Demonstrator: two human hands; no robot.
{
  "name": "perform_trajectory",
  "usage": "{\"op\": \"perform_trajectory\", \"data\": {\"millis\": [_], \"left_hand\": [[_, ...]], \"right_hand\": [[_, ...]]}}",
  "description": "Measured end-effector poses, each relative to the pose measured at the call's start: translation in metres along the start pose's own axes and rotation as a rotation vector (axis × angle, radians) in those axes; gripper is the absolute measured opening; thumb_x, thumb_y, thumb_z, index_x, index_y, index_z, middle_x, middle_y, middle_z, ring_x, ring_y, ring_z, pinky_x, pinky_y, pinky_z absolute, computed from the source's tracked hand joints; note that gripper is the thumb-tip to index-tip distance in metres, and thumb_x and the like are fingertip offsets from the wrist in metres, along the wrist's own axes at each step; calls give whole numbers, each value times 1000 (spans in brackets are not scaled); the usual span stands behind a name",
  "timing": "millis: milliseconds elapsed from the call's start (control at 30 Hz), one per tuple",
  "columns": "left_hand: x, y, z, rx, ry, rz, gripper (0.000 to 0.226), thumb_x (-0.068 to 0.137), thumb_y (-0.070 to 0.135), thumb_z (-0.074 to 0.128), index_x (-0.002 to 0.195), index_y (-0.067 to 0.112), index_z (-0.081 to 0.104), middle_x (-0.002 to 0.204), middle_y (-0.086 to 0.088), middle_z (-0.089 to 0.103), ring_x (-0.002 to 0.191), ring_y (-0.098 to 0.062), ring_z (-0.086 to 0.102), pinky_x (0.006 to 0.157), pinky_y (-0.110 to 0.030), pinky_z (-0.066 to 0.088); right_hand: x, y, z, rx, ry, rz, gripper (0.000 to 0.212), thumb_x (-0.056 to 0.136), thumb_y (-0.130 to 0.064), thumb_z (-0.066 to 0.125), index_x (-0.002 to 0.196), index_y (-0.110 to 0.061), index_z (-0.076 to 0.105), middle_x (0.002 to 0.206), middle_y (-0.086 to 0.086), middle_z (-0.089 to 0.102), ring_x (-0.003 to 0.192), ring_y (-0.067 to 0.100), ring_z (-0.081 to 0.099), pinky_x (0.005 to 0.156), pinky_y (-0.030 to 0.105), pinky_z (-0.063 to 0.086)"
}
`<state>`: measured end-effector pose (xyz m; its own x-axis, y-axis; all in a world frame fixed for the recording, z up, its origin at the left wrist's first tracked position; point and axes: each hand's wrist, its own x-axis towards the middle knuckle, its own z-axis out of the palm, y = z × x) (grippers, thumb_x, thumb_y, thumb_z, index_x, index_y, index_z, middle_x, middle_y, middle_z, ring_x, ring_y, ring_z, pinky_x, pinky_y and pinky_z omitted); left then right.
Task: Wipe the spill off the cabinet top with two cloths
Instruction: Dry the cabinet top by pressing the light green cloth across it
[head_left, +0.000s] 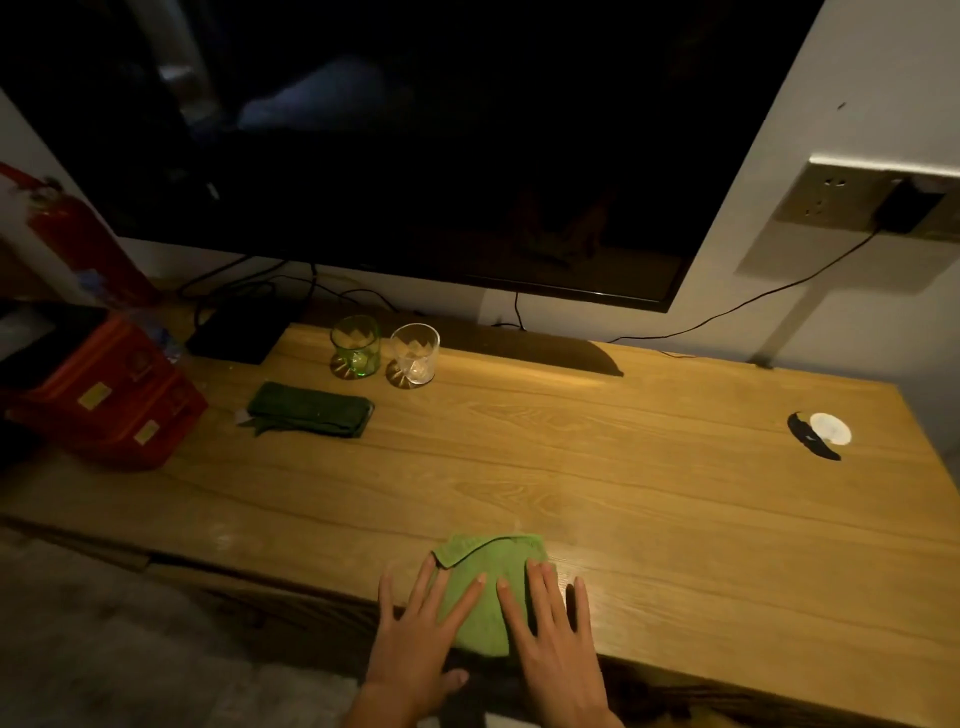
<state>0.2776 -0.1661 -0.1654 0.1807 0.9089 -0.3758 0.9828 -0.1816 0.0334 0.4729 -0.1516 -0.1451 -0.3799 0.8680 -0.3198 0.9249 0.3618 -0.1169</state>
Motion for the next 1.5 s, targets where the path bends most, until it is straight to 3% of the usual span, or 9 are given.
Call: {"op": "perform_trajectory", "data": {"millis": [67,200,267,367,467,600,1000,1333,1500], "left_hand": [[-9,-2,-4,-67,-32,-50,106,70,53,76,153,46,10,161,-11,24,149,-32,7,106,-65,-18],[-33,-13,-8,-132,42,23,82,49,54,83,127,42,63,131,-1,65,125,-25,58,111,-50,-2],[-43,-18,-14,-224,58,15,68,60,66,69,124,43,63,135,7,62,128,-16,55,111,-43,1],[-47,-20,-27,-479,94,-76,77,72,75,52,141,40,45,150,18,39,143,-1,27,117,-34,0],[-48,-24,-49,-642,191,-172,61,78,60,59,132,32,55,134,14,56,128,-6,47,113,-31,29],[-50,-45,-88,-953,152,-284,28,77,25,67,105,29,65,95,9,71,89,-5,65,82,-31,52],[-56,-112,-161,-1076,-110,-250,37,74,12,76,101,34,65,99,10,71,92,-8,67,78,-23,52],[-25,-196,-171,-855,-93,-275,22,79,5,67,86,26,67,91,1,68,92,-19,64,77,-28,51],[9,-249,-179,-723,43,-271,32,80,4,62,104,23,71,103,-1,70,97,-19,63,84,-42,55]], "right_hand": [[-7,-3,8,14,180,-110,96,37,-34,100,126,-18,69,127,21,67,119,36,64,109,57,17],[-9,-5,2,159,277,-199,51,53,-21,92,102,-21,79,94,4,71,91,22,72,102,48,44],[-4,-10,-21,331,174,-187,36,71,-24,80,107,-23,77,96,1,72,89,22,71,89,31,50],[14,-17,-61,526,-24,-104,28,91,-32,53,112,-25,71,108,0,74,100,22,66,84,28,45],[36,-22,-96,618,-124,-151,21,89,-34,57,100,-24,72,92,-3,74,83,13,64,71,23,43],[68,-29,-136,581,-279,-270,22,89,-39,65,96,-20,73,83,-3,69,78,11,60,63,23,40],[122,-64,-183,605,-397,-402,25,89,-43,68,89,-18,74,87,6,74,82,19,66,72,38,51],[164,-111,-172,619,-429,-336,18,90,-34,70,92,-17,72,93,5,73,89,20,66,80,38,50],[200,-148,-175,622,-238,-214,16,92,-34,67,93,-18,70,86,5,70,82,21,63,72,36,48]]}}
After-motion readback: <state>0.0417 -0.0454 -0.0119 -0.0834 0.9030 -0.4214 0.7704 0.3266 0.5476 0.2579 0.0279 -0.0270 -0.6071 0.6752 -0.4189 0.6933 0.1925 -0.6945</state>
